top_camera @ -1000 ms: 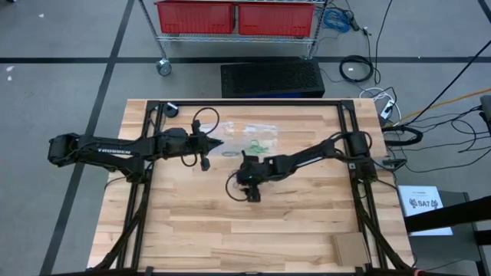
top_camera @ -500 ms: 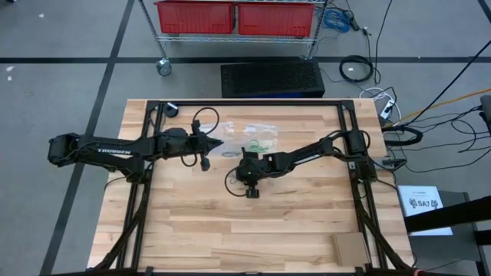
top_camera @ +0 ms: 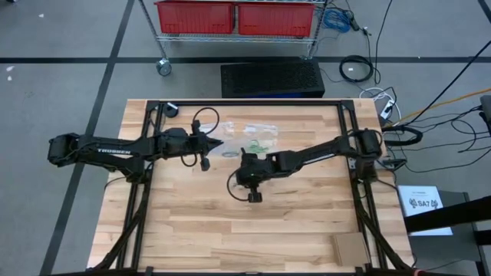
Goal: Sort rubber bands
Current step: Put the blue rubber band into the transparent zip bag
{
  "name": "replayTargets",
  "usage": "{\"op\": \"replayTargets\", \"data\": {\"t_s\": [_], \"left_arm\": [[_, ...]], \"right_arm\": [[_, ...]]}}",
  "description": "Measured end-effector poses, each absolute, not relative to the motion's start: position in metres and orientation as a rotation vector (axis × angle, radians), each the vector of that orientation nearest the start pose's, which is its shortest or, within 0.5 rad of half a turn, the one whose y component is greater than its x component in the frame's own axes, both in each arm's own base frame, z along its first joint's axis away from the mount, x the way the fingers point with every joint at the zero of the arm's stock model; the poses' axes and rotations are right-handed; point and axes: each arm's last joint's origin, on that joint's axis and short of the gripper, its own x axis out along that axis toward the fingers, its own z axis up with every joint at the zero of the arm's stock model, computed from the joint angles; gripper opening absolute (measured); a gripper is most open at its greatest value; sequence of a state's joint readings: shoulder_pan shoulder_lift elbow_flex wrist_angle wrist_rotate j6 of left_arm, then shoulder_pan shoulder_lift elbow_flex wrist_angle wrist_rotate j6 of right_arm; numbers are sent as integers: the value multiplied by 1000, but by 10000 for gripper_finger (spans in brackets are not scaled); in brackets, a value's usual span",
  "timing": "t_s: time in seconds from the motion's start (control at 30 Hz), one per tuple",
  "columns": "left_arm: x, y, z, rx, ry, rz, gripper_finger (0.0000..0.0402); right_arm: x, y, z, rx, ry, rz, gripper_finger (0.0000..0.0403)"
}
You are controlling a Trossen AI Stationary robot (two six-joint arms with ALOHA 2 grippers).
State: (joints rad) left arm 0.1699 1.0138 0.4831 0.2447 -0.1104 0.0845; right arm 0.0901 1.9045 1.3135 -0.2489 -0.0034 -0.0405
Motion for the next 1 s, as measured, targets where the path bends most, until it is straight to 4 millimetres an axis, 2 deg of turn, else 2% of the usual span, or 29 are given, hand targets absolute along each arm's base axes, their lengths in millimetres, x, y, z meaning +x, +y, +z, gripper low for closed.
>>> {"op": "replayTargets", "data": {"t_s": [0.23, 0.43, 0.5, 0.7, 1.0], "left_arm": [[212, 38, 228, 65, 292, 224, 0], [212, 36, 229, 36, 280, 166, 0], [212, 35, 229, 35, 279, 149, 0], [214, 28, 232, 39, 244, 101, 0], [215, 26, 234, 45, 225, 88, 0]], "right_arm": [[386, 45, 266, -203, 708, -39, 1], [367, 36, 308, -288, 615, -173, 0], [365, 31, 312, -304, 606, -207, 0], [367, 13, 309, -310, 636, -258, 0], [382, 8, 279, -271, 718, -199, 0]]}}
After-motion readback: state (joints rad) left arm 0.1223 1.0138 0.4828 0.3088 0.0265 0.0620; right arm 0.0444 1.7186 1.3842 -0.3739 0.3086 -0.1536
